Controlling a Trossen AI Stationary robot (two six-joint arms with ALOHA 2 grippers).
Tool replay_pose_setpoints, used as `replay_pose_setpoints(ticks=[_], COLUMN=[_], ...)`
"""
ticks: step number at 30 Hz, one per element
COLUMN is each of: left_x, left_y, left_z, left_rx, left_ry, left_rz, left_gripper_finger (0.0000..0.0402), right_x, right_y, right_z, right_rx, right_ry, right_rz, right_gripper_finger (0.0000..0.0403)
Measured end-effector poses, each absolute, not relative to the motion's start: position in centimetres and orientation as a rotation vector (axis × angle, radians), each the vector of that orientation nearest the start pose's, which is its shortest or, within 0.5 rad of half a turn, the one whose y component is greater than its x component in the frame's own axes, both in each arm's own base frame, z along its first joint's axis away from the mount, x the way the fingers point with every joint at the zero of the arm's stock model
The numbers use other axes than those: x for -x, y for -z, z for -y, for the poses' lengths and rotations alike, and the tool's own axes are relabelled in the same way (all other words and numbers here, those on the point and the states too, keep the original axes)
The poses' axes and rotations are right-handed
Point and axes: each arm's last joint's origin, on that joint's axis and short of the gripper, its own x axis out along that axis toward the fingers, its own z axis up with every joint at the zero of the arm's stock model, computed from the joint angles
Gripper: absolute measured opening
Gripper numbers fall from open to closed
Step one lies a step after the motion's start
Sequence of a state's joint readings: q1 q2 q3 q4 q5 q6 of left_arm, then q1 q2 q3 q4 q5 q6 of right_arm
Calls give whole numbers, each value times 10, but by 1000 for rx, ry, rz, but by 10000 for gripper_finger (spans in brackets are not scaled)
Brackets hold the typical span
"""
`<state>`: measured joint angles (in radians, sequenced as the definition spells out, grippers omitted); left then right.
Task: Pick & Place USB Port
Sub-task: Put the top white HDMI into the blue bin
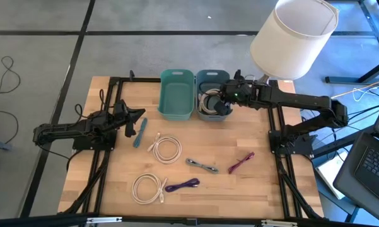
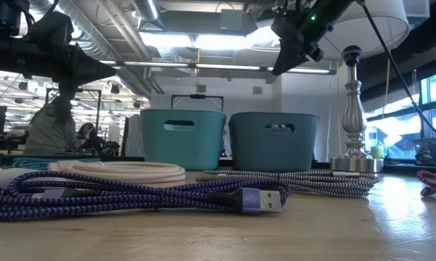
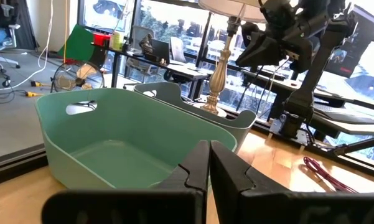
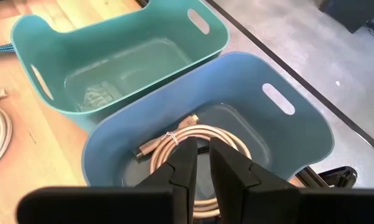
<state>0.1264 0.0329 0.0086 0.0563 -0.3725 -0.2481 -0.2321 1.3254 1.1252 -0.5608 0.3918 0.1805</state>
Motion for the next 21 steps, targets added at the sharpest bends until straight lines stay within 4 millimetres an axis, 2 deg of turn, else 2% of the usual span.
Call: replay_pose_setpoints(ticks=[11, 15, 17, 21], left_x=[-95, -95, -95, -96], left_y=[-169, -169, -169, -169], left_z=[-23, -23, -23, -22], left_rx=[247, 247, 247, 250], left_ry=[-492, -492, -490, -461], left_rz=[94, 94, 94, 90], left_gripper_finger=[6, 6, 6, 6], right_x=[-267, -270, -273, -280], right_y=[-305, -306, -307, -308], right_z=[74, 71, 64, 30], right_rx=[-126, -167, -225, -468], right_ry=[660, 581, 468, 15], right_rz=[-705, -685, -672, -698], right_gripper_finger=[47, 47, 47, 47])
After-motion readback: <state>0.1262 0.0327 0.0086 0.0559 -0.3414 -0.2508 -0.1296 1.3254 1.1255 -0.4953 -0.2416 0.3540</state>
